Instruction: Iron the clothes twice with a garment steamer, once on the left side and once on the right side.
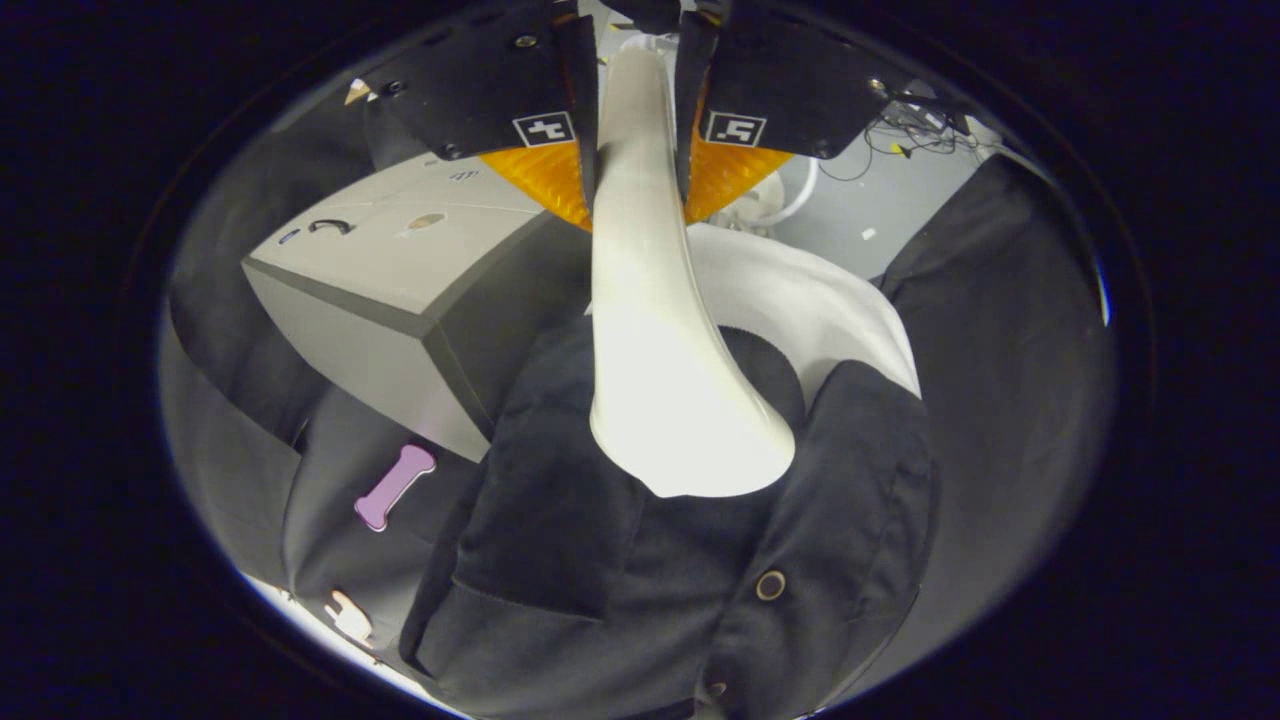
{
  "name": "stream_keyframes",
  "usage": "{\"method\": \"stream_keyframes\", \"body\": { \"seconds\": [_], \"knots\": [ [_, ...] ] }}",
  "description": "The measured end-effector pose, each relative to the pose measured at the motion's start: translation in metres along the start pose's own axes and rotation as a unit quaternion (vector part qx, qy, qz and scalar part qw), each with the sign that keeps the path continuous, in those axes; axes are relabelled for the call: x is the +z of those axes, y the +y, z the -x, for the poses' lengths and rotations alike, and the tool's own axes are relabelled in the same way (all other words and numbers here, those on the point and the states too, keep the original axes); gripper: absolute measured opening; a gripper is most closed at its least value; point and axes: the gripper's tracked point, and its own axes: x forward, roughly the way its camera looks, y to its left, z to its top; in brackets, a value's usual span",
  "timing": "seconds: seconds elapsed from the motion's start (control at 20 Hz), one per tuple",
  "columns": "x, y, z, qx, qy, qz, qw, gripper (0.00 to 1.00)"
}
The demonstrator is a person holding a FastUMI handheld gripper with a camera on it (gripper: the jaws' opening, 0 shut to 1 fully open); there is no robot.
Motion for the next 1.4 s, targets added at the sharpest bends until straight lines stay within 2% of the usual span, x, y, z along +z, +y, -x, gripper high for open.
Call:
{"method": "stream_keyframes", "body": {
  "seconds": [0.4,0.7,0.9,1.4],
  "knots": [
    [0.051,-0.003,0.027,0.031,-0.078,-0.049,0.995,0.34],
    [0.103,0.004,0.05,0.06,-0.144,-0.082,0.984,0.34],
    [0.139,0.01,0.062,0.063,-0.18,-0.107,0.976,0.34],
    [0.228,0.031,0.096,0.073,-0.275,-0.097,0.954,0.34]
  ]
}}
